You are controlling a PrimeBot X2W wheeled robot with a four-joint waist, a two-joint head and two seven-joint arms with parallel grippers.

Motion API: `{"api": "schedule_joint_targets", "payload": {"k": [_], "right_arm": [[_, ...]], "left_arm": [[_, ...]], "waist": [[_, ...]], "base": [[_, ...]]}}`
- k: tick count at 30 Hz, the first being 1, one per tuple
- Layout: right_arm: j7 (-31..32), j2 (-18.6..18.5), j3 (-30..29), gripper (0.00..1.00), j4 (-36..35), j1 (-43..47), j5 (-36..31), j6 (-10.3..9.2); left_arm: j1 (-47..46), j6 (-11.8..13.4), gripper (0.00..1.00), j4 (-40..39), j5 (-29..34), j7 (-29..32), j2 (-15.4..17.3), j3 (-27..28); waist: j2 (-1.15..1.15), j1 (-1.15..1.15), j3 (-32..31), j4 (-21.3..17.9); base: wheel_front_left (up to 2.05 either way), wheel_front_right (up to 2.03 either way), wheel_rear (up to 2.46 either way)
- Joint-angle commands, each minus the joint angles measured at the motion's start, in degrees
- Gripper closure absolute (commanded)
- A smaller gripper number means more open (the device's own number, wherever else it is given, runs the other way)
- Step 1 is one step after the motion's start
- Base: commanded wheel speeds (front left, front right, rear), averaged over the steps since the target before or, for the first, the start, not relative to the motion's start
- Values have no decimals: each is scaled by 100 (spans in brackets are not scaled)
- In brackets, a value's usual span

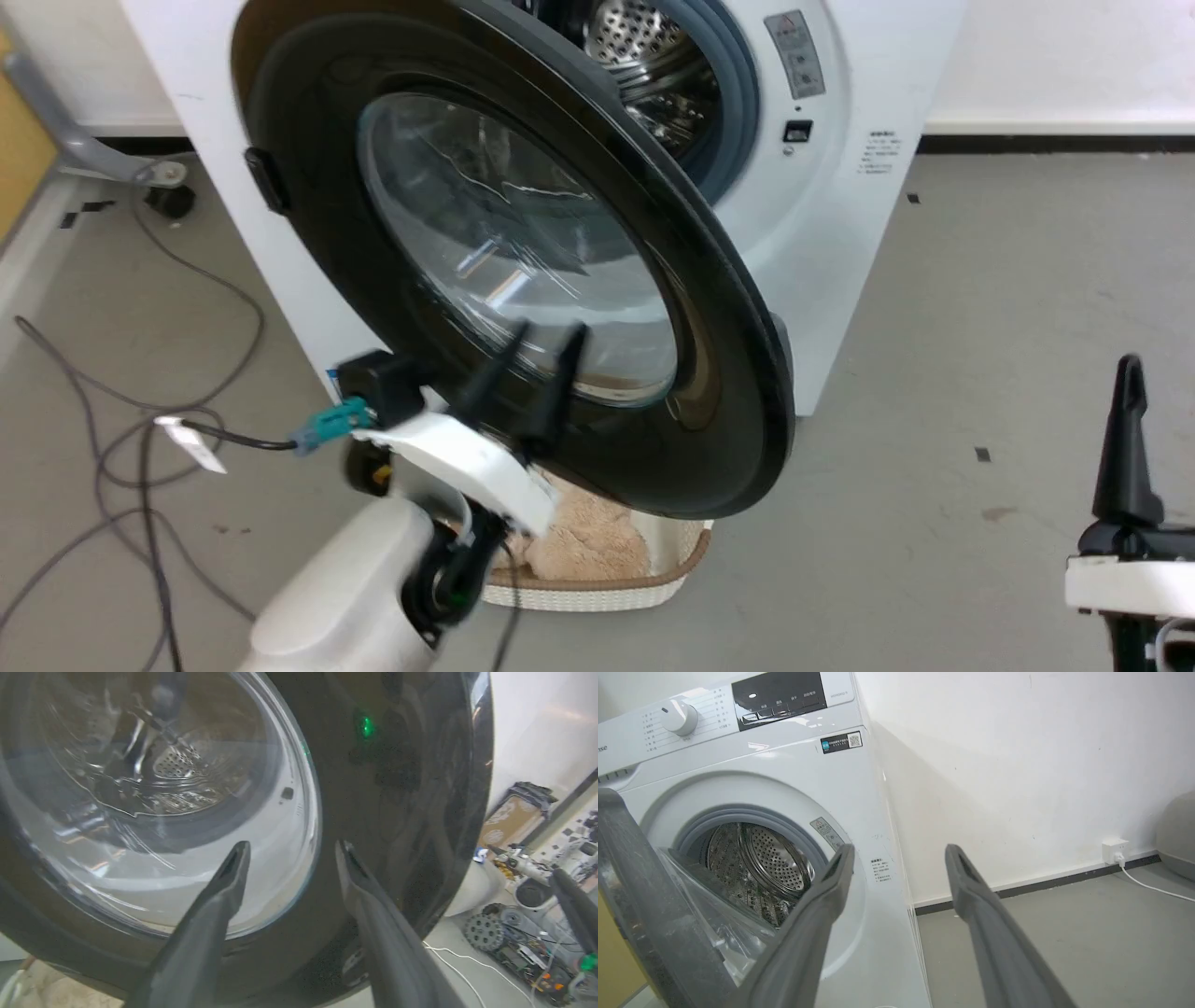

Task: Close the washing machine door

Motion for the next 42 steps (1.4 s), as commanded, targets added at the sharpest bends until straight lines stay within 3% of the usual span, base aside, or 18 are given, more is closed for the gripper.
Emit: {"api": "schedule_joint_targets", "payload": {"k": [1,8,14,15,18,22,30,34,42], "right_arm": [[-25,-1,-17,0,-121,-97,2,5],[-25,-1,46,0,-571,-363,-184,5],[-25,-1,383,3,-876,-599,-424,5],[-25,-1,464,36,-908,-635,-463,5],[-25,-1,838,100,-995,-721,-568,5],[-25,-105,1479,100,-1037,-865,-683,5],[-25,-808,2782,100,-757,-1067,-528,5],[-25,-1254,3393,100,-465,-1026,-773,5],[-25,-1565,3743,100,139,-768,-894,5]], "left_arm": [[-85,232,0,-1,288,-90,1,167],[499,1483,0,-1149,2654,-120,-13,1858],[1323,1841,0,-1740,3877,-122,-151,2764],[1461,1872,0,-1799,4009,-122,-187,2846],[1824,1834,0,-1928,4267,-122,-278,3021],[2231,1574,0,-1994,4386,-122,-367,3226],[2702,1300,0,-1992,4661,-122,-622,3587],[2757,1189,0,-2016,4746,-122,-805,3708],[2724,1039,0,-2045,4982,-122,-1007,3831]], "waist": [[0,0,-69,80],[0,0,-117,247],[0,0,-139,423],[0,0,-145,458],[0,0,-163,555],[0,0,-172,666],[0,0,-193,839],[0,0,-161,901],[0,0,7,896]], "base": [[0,0,0],[0,0,0],[0,0,0],[0,0,0],[0,0,0],[0,0,0],[0,0,0],[0,0,0],[0,0,0]]}}
